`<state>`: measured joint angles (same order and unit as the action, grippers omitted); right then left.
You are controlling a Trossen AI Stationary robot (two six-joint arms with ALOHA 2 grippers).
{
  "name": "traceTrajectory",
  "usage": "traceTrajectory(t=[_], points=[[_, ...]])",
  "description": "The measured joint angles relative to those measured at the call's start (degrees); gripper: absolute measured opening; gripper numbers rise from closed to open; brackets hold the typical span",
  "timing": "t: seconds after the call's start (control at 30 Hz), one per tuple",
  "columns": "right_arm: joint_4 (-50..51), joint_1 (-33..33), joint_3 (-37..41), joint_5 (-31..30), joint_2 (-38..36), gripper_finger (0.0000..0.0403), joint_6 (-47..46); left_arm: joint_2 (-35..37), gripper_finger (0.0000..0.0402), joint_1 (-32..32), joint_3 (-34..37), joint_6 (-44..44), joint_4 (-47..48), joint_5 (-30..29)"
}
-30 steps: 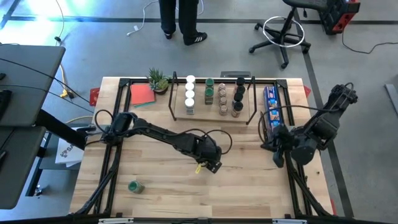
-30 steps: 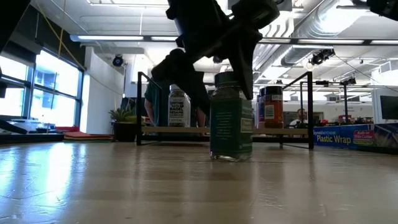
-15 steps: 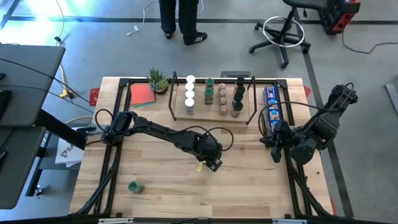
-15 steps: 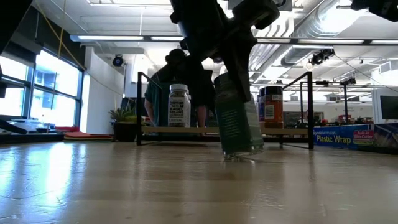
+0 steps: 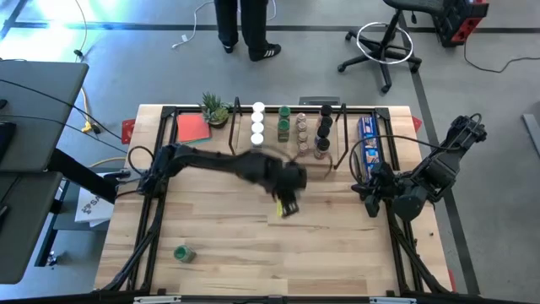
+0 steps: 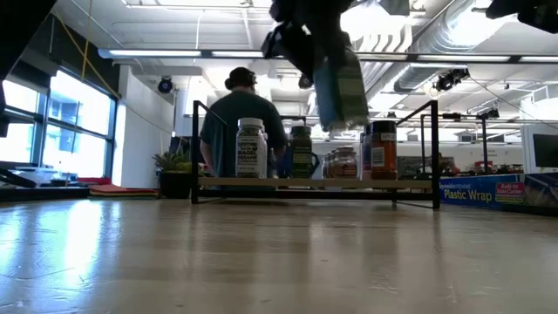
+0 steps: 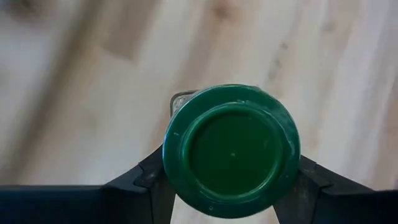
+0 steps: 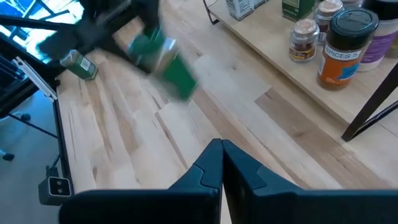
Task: Shelf spices
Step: Put the green seasoning bottle on the shelf, aligned with the other green bottle
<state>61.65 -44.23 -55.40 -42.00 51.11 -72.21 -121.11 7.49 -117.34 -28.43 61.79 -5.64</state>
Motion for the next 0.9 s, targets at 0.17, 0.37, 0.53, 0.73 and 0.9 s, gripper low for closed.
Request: traceTrajectory(t=[0.17,0.37,0.53,0.73,0.9], points=[[0.0,0.0,0.0,0.02,-0.02,0.0,-2.41,0.12,0.019,-6.5,-5.28,20.07,5.92,-2.23],[-0.02,0.0,0.0,0.07,0.04,0.0,-3.04,-0.84,0.019,-14.51,-5.35,39.41,6.64,-0.67],[-0.02,0.0,0.01,0.15,0.04,0.0,-6.64,-2.93,0.0193,-19.33,-5.33,46.25,6.56,-0.02],[-0.02,0.0,0.02,0.17,0.04,0.0,-7.51,-4.71,0.0205,-21.63,-5.31,50.01,6.59,2.53],[-0.09,0.0,0.02,0.17,0.04,0.0,-7.52,-5.42,0.0208,-22.12,-5.31,50.63,7.13,1.46]])
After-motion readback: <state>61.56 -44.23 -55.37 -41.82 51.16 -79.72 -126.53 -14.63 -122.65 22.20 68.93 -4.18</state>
